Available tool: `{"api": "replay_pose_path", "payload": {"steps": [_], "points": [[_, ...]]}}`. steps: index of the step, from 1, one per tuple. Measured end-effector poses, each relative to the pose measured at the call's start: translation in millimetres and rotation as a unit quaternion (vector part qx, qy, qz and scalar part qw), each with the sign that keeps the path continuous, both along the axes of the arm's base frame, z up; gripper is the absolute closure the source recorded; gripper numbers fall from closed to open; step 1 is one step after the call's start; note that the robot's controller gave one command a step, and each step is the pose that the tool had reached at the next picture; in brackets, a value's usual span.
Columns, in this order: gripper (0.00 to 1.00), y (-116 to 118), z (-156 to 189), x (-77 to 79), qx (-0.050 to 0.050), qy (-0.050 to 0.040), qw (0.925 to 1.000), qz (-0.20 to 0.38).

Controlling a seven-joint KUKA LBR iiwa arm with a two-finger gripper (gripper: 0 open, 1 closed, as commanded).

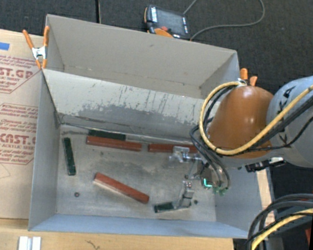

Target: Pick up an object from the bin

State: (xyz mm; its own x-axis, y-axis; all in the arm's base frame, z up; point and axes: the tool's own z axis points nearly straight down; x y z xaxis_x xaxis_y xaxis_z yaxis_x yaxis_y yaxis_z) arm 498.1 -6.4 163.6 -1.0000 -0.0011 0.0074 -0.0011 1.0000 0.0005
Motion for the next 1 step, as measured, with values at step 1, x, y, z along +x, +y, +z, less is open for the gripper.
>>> {"api": "replay_pose_path", "payload": {"steps": [1], "points": [[0.00, 114.4, -97.5, -6.7, 0.002, -0.0024, 0.9993, 0.037]]}}
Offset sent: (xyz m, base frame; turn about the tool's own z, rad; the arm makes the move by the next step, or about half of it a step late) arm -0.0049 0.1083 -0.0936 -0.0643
